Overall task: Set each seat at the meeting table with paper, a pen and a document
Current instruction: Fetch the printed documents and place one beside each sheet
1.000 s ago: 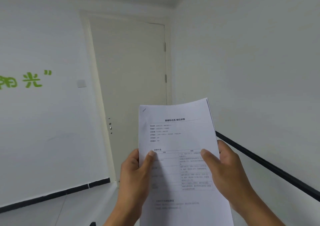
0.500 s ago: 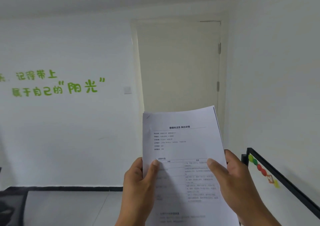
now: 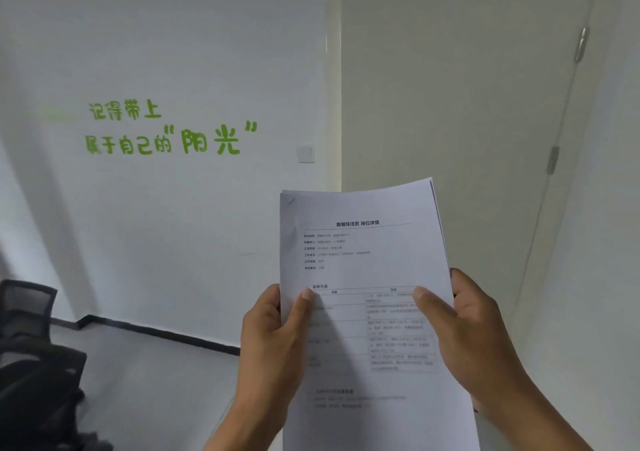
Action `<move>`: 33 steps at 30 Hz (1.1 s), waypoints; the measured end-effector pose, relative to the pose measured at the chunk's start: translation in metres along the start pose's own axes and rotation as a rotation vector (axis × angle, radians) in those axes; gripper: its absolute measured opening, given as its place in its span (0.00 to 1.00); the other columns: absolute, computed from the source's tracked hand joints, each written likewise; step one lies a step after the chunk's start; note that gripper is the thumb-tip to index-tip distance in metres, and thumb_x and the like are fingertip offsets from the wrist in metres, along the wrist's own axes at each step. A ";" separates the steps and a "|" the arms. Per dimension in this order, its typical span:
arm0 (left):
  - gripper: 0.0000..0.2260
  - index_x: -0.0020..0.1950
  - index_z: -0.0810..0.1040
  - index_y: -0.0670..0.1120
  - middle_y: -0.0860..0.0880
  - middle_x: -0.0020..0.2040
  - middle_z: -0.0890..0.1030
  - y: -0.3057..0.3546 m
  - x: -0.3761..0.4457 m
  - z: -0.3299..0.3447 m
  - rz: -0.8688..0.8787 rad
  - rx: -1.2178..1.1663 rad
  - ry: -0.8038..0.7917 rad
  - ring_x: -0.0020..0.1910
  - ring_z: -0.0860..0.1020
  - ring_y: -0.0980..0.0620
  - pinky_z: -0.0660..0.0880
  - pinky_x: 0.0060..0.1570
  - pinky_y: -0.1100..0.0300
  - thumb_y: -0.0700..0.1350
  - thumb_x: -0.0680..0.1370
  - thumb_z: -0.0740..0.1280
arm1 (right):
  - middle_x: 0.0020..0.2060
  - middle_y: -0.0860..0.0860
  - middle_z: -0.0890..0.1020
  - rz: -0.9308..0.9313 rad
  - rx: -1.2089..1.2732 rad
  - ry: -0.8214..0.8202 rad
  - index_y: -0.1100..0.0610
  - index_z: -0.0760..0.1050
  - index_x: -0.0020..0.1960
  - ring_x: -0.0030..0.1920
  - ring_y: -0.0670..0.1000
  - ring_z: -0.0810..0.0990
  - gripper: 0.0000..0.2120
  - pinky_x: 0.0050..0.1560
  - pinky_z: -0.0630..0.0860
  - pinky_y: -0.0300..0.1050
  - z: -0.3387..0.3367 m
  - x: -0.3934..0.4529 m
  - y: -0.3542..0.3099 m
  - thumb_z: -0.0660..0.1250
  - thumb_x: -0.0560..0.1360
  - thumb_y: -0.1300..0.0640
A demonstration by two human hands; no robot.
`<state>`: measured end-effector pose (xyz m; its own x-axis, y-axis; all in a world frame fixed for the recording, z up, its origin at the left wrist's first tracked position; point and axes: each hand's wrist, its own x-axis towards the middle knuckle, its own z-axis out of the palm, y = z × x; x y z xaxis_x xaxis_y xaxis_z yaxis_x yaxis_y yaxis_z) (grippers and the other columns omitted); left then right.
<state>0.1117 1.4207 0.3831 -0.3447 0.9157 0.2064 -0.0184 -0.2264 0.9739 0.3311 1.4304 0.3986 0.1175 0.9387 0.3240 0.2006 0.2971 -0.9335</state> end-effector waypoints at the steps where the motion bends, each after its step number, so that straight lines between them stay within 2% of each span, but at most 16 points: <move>1: 0.09 0.50 0.84 0.45 0.46 0.45 0.89 -0.004 0.020 -0.004 0.007 0.010 0.039 0.42 0.85 0.47 0.84 0.45 0.46 0.49 0.85 0.71 | 0.51 0.46 0.90 0.007 0.019 -0.023 0.51 0.81 0.56 0.52 0.52 0.89 0.04 0.59 0.84 0.65 0.014 0.022 0.007 0.68 0.85 0.55; 4: 0.09 0.49 0.84 0.45 0.45 0.45 0.89 -0.010 0.053 -0.011 0.024 0.048 0.092 0.41 0.84 0.48 0.84 0.45 0.43 0.49 0.85 0.71 | 0.51 0.46 0.90 -0.003 0.056 -0.076 0.52 0.81 0.57 0.52 0.52 0.90 0.04 0.58 0.85 0.65 0.038 0.061 0.017 0.68 0.85 0.55; 6: 0.09 0.49 0.84 0.45 0.45 0.46 0.89 -0.018 0.076 -0.013 0.021 0.062 0.124 0.43 0.85 0.44 0.85 0.48 0.37 0.49 0.85 0.71 | 0.51 0.47 0.90 -0.005 0.073 -0.122 0.52 0.81 0.57 0.52 0.54 0.90 0.04 0.57 0.85 0.66 0.055 0.088 0.025 0.68 0.85 0.54; 8: 0.09 0.50 0.84 0.45 0.45 0.46 0.89 -0.029 0.103 -0.014 0.015 0.067 0.180 0.45 0.87 0.39 0.85 0.49 0.37 0.49 0.85 0.71 | 0.50 0.48 0.90 -0.005 0.088 -0.172 0.53 0.80 0.56 0.52 0.57 0.90 0.04 0.56 0.85 0.69 0.075 0.121 0.040 0.68 0.85 0.54; 14: 0.09 0.50 0.84 0.44 0.48 0.44 0.89 -0.049 0.173 -0.009 0.035 0.109 0.314 0.39 0.84 0.52 0.82 0.36 0.59 0.48 0.85 0.71 | 0.51 0.49 0.90 -0.037 0.141 -0.299 0.54 0.80 0.56 0.52 0.56 0.89 0.05 0.56 0.85 0.68 0.121 0.211 0.076 0.68 0.85 0.53; 16: 0.09 0.50 0.84 0.44 0.49 0.43 0.89 -0.052 0.192 -0.009 0.035 0.109 0.348 0.38 0.84 0.53 0.82 0.35 0.61 0.48 0.85 0.71 | 0.52 0.48 0.90 -0.036 0.160 -0.347 0.53 0.80 0.57 0.52 0.53 0.90 0.04 0.56 0.86 0.65 0.137 0.236 0.083 0.68 0.85 0.54; 19: 0.08 0.51 0.85 0.46 0.50 0.45 0.89 -0.064 0.218 -0.015 0.039 0.120 0.412 0.40 0.86 0.52 0.84 0.37 0.60 0.49 0.85 0.70 | 0.50 0.48 0.90 -0.035 0.173 -0.420 0.58 0.79 0.58 0.51 0.53 0.90 0.06 0.54 0.87 0.64 0.168 0.271 0.096 0.67 0.85 0.55; 22: 0.07 0.54 0.85 0.48 0.51 0.47 0.90 -0.072 0.245 -0.030 0.017 0.138 0.477 0.46 0.88 0.47 0.86 0.41 0.56 0.50 0.86 0.70 | 0.49 0.46 0.90 -0.045 0.200 -0.494 0.58 0.79 0.58 0.50 0.50 0.90 0.05 0.50 0.87 0.55 0.204 0.300 0.102 0.67 0.86 0.57; 24: 0.08 0.55 0.85 0.48 0.51 0.48 0.90 -0.081 0.266 -0.046 0.016 0.144 0.531 0.46 0.88 0.46 0.86 0.40 0.58 0.50 0.86 0.69 | 0.49 0.46 0.90 -0.055 0.208 -0.548 0.57 0.79 0.57 0.50 0.49 0.90 0.04 0.49 0.86 0.52 0.236 0.320 0.108 0.67 0.86 0.57; 27: 0.08 0.58 0.85 0.48 0.52 0.49 0.90 -0.092 0.297 -0.067 0.003 0.142 0.575 0.46 0.89 0.50 0.85 0.41 0.58 0.50 0.86 0.68 | 0.50 0.46 0.90 -0.063 0.206 -0.615 0.56 0.79 0.57 0.50 0.50 0.90 0.05 0.49 0.88 0.54 0.284 0.346 0.117 0.67 0.86 0.55; 30: 0.08 0.60 0.86 0.50 0.53 0.51 0.90 -0.109 0.342 -0.101 0.002 0.148 0.639 0.49 0.89 0.50 0.87 0.49 0.50 0.50 0.86 0.68 | 0.49 0.46 0.90 -0.057 0.209 -0.671 0.56 0.79 0.56 0.50 0.50 0.90 0.04 0.51 0.88 0.57 0.350 0.376 0.126 0.67 0.86 0.55; 33: 0.08 0.58 0.86 0.49 0.53 0.51 0.91 -0.123 0.386 -0.137 0.005 0.143 0.690 0.48 0.89 0.50 0.86 0.48 0.50 0.50 0.86 0.69 | 0.50 0.47 0.90 -0.050 0.225 -0.715 0.55 0.80 0.56 0.51 0.50 0.90 0.04 0.55 0.87 0.61 0.412 0.401 0.132 0.67 0.85 0.55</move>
<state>-0.1480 1.7561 0.3300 -0.8618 0.4847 0.1495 0.0920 -0.1404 0.9858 0.0046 1.9184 0.3418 -0.5625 0.7851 0.2595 -0.0231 0.2988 -0.9540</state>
